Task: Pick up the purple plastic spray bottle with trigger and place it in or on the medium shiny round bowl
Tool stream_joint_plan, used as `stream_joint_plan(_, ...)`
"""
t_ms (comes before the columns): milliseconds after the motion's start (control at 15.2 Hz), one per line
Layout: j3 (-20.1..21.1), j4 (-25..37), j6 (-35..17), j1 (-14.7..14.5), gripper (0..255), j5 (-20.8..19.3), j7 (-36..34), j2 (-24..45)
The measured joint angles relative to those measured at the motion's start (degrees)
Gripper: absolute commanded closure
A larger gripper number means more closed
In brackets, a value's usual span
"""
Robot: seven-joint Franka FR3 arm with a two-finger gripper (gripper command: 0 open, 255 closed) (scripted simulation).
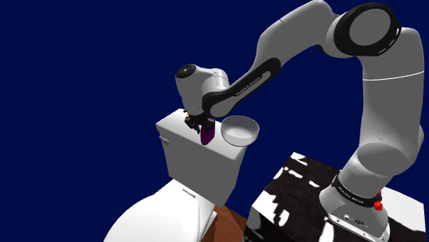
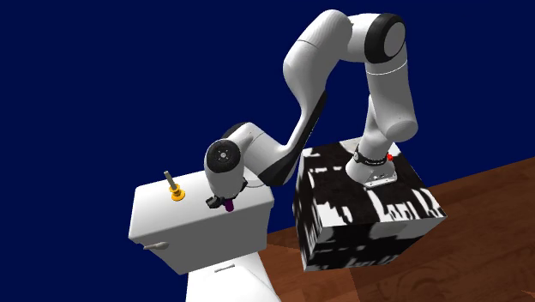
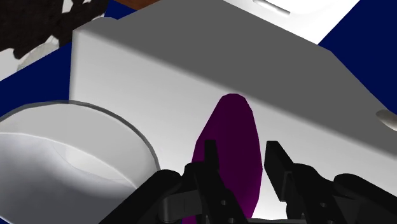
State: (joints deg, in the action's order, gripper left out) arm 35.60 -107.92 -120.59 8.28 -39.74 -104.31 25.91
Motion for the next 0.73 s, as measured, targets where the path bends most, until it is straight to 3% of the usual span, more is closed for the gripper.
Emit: stream_joint_plan(726, 1.5, 1.5, 3.7, 1.0, 255, 3.3, 3.1, -3.4)
